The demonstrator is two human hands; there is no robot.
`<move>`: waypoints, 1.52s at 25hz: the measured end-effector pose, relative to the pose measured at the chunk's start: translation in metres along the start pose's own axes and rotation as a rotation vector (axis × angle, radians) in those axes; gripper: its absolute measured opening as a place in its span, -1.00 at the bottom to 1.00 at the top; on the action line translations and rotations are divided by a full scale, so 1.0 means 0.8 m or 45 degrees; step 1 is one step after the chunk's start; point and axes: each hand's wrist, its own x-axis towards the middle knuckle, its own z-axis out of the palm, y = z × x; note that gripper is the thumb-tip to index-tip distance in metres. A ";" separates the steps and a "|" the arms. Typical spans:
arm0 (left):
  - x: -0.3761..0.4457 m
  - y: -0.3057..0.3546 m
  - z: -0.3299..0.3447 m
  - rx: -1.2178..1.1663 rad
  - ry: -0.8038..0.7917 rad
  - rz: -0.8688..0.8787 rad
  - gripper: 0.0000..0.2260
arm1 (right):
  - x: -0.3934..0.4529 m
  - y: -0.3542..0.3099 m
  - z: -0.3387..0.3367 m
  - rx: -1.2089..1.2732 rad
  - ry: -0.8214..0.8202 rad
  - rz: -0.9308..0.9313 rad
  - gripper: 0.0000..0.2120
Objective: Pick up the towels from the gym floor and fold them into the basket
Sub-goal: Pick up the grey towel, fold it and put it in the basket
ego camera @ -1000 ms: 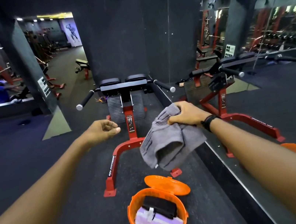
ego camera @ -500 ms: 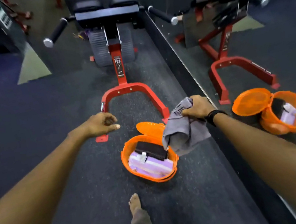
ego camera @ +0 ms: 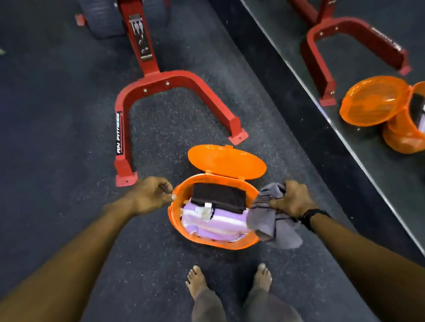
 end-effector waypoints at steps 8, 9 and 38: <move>0.183 -0.146 0.162 0.190 -0.295 -0.074 -0.76 | 0.175 0.092 0.181 0.071 -0.051 0.105 -0.58; 0.204 -0.157 0.184 0.256 -0.298 -0.069 -0.75 | 0.187 0.101 0.202 0.036 -0.053 0.084 -0.57; 0.449 -0.272 0.461 0.982 0.209 0.483 0.08 | 0.343 0.187 0.502 -0.855 -0.052 -0.585 0.24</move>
